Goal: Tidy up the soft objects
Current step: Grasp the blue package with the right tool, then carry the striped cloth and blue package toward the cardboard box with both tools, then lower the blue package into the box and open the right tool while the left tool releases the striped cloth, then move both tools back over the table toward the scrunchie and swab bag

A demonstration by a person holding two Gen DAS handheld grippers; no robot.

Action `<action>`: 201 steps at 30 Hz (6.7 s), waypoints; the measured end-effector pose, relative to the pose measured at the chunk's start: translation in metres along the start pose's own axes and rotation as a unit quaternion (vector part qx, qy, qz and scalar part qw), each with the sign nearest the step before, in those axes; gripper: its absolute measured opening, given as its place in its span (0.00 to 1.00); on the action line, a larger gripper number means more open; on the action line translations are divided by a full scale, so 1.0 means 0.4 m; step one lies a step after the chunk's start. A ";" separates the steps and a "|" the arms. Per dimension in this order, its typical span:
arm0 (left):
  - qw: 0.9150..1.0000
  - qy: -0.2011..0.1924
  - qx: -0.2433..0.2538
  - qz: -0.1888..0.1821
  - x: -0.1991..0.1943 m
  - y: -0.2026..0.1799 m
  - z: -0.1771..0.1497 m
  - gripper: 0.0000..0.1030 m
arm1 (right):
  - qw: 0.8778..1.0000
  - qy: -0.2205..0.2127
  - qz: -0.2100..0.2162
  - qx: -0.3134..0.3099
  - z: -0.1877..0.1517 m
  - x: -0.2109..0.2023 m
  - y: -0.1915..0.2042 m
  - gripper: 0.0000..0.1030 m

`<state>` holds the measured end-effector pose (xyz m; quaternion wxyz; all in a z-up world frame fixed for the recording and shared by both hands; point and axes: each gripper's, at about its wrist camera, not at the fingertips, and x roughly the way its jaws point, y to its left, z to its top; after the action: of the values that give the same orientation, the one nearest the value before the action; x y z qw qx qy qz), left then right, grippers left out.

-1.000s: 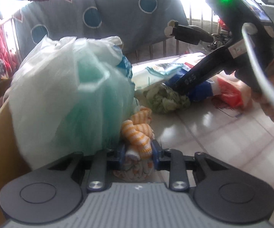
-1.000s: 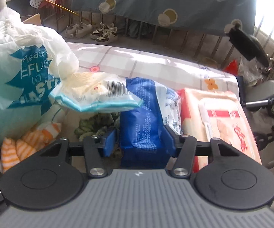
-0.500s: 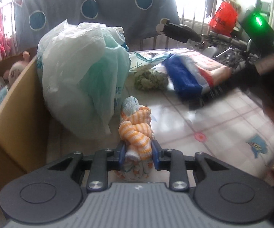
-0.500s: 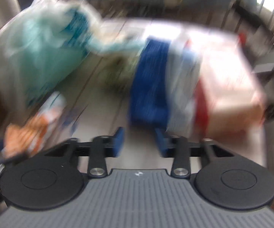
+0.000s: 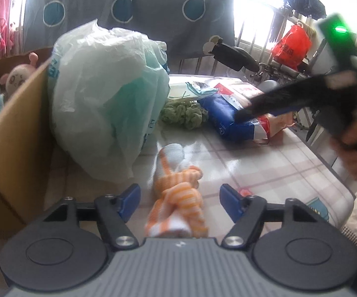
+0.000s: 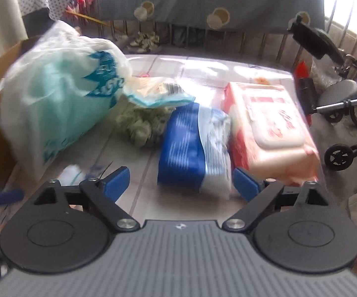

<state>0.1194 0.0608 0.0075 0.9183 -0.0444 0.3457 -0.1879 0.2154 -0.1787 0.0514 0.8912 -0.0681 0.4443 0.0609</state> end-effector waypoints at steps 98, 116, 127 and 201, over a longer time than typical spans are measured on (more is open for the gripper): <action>0.975 0.115 -0.113 0.153 0.112 0.764 0.386 0.62 | 0.958 0.002 0.268 0.106 0.335 0.107 0.633 0.74; 0.968 0.126 0.194 0.098 0.055 0.530 0.334 0.40 | 0.988 -0.011 0.152 0.013 0.473 0.163 0.709 0.74; 0.953 0.198 0.189 0.134 0.123 0.594 0.294 0.24 | 0.989 0.016 0.145 0.005 0.479 0.194 0.725 0.74; 0.993 -0.019 0.109 0.039 -0.236 0.138 0.161 0.54 | 0.993 -0.092 0.024 0.076 -0.016 -0.249 -0.004 0.85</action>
<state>0.1136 0.1442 0.1029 0.9308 0.0662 0.3070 -0.1872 0.1510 -0.1863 0.1275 0.9292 0.0165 0.3652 0.0544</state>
